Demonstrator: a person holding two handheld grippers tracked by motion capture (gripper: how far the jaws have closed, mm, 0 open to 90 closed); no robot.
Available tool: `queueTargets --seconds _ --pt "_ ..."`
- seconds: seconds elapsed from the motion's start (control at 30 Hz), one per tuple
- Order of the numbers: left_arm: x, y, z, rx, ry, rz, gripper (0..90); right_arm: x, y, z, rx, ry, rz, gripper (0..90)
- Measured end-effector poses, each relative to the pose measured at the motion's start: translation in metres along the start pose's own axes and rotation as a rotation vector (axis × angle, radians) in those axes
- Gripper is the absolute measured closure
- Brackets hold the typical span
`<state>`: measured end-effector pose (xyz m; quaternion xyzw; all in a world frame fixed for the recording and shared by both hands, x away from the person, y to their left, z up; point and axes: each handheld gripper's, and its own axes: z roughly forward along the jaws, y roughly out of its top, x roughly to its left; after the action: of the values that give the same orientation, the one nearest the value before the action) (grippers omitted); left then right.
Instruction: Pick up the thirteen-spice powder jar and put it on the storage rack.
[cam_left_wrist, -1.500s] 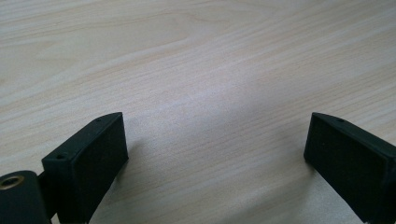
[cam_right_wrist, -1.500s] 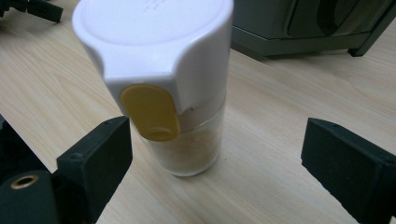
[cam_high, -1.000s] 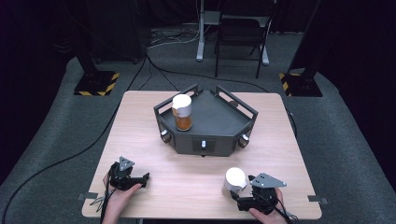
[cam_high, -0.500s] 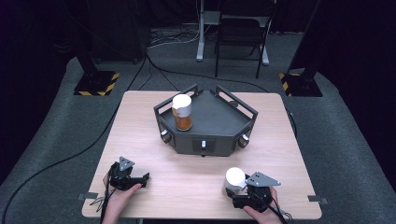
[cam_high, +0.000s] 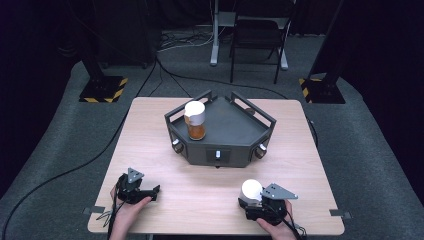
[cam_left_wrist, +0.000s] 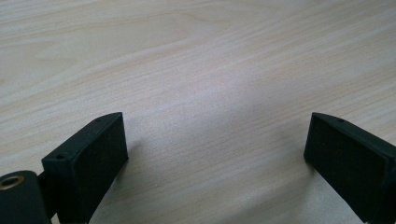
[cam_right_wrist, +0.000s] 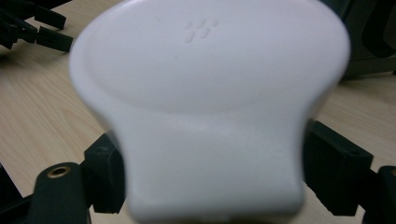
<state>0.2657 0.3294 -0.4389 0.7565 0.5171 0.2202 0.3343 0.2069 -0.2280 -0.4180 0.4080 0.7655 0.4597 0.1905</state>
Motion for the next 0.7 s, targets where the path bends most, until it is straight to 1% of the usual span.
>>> queueTargets --seconds 0.3,0.53,0.57,0.7 --pt "0.000 0.000 0.000 0.000 0.000 0.000 5.8 0.006 -0.004 0.008 -0.025 -0.010 0.000 26.6" --pt "0.000 0.000 0.000 0.000 0.000 0.000 5.8 0.012 -0.007 0.009 -0.050 -0.039 -0.013 28.5" --pt "0.000 0.000 0.000 0.000 0.000 0.000 5.8 0.013 -0.007 0.009 -0.050 -0.043 -0.016 28.8" --pt "0.000 0.000 0.000 0.001 -0.001 0.001 5.6 0.010 -0.002 0.008 -0.044 -0.053 -0.003 29.5"
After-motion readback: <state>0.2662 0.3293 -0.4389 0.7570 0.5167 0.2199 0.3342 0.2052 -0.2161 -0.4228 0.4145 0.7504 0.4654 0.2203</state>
